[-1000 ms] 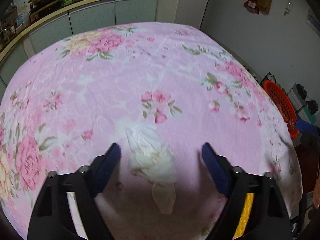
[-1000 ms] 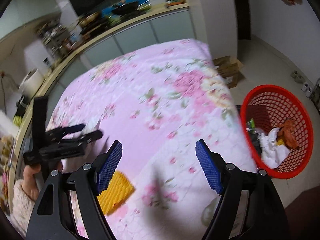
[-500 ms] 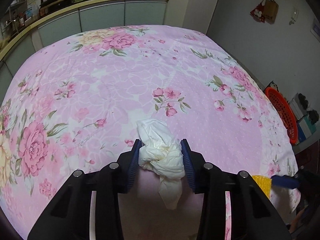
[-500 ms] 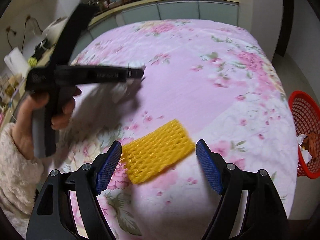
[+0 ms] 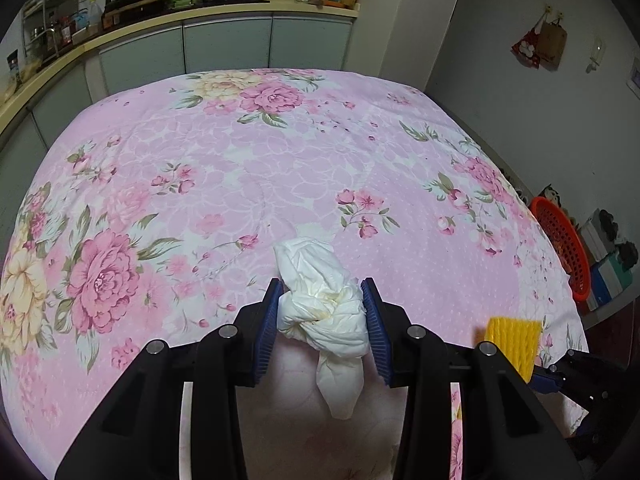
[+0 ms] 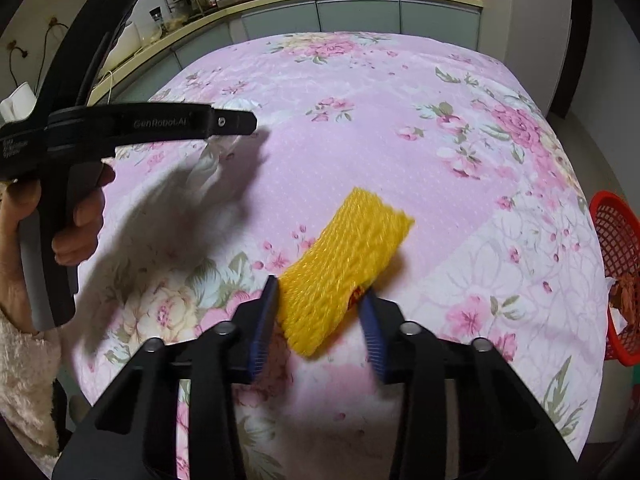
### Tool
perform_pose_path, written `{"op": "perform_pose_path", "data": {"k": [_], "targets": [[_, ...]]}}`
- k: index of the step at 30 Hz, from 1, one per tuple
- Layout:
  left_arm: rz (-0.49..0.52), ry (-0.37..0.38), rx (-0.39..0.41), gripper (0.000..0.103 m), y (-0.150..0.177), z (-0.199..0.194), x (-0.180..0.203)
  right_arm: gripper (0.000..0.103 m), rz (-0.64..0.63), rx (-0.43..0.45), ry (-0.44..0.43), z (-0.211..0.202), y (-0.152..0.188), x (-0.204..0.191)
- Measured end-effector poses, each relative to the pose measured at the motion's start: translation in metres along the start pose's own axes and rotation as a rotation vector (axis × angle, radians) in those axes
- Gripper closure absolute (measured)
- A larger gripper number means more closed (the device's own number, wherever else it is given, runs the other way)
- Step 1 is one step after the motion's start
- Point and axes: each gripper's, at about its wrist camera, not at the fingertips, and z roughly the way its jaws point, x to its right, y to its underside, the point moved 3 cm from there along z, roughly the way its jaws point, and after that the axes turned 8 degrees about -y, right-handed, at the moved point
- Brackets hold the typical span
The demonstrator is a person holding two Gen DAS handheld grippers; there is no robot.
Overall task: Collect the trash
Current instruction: 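Grasp the white tissue with the left gripper while the right gripper grasps the yellow mesh sleeve, then carry the tissue and yellow sleeve over the red basket with both grippers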
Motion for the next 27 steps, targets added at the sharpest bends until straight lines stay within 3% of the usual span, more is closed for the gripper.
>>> {"op": "perform_pose_path", "data": {"k": [9, 27], "targets": [[-0.012, -0.009, 0.017, 0.064, 0.0, -0.007, -0.005, 0.087, -0.021, 0.025, 0.015, -0.002, -0.013, 0.0], [0.014, -0.013, 0.081, 0.064, -0.018, -0.026, 0.01, 0.089, 0.035, 0.185, 0.07, -0.053, -0.051, 0.038]]}}
